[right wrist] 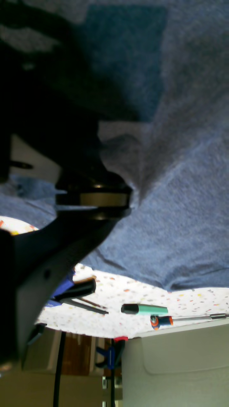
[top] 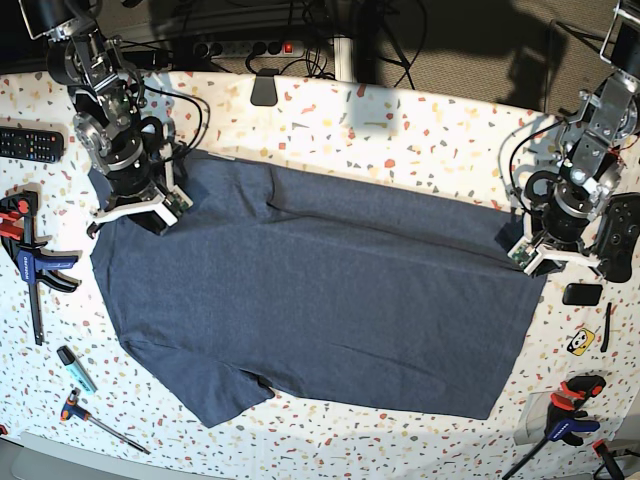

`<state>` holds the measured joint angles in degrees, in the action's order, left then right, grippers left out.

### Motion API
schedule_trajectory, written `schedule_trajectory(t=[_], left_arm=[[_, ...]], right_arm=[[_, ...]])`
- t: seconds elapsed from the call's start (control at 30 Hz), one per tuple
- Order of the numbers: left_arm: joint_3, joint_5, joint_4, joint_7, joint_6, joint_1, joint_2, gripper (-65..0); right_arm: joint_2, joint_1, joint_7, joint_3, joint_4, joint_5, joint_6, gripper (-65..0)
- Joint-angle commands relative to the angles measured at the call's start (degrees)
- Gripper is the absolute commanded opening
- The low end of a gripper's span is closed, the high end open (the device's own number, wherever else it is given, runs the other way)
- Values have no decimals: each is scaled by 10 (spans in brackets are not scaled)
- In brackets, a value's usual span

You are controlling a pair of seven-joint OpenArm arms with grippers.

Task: Fold the T-shirt properly
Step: 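Release and regrasp the shirt's collar-side edge with both grippers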

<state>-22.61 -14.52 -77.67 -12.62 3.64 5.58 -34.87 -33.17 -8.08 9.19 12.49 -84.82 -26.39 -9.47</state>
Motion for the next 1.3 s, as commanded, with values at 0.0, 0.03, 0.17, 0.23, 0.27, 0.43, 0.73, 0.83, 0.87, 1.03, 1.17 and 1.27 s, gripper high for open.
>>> schedule_trajectory(t=[0.0, 0.03, 0.17, 0.23, 0.27, 0.43, 0.73, 0.83, 0.87, 1.03, 1.17, 1.27], left_arm=[[5, -4, -6, 7, -7, 11, -7, -650], [5, -4, -6, 7, -4, 11, -4, -650], [5, -4, -6, 7, -4, 11, 1, -650], [5, -4, -6, 7, -4, 12, 1, -550], [5, -4, -6, 7, -5, 13, 1, -492], [5, -4, -6, -3, -63, 14, -2, -443], [5, 35, -7, -42, -73, 21, -5, -455], [5, 85, -7, -42, -73, 21, -5, -465], [5, 101, -7, -42, -72, 21, -5, -465], [5, 162, -7, -33, -71, 21, -5, -482], [5, 191, -7, -25, -71, 21, -5, -563], [5, 210, -7, -23, -71, 21, -5, -650]], right_arm=[[-9, 8, -8, -5, -8, -1, 9, -650], [-9, 8, -8, -5, -8, -1, 9, -650], [-9, 8, -8, -5, -8, 1, 9, -650], [-9, 8, -8, -5, -8, 1, 9, -608], [-10, 8, -8, -5, -8, 1, 10, -547], [-10, 8, -8, -5, -14, 0, 80, -455], [-9, -1, 6, -5, -80, 74, 96, -457], [-9, -21, 24, -5, -118, 93, 96, -457], [-7, -29, 30, -5, -130, 96, 96, -458], [14, -71, 40, -6, -159, 104, 129, -571], [29, -91, 49, -12, -159, 104, 148, -650], [36, -94, 65, -30, -159, 146, 151, -650]])
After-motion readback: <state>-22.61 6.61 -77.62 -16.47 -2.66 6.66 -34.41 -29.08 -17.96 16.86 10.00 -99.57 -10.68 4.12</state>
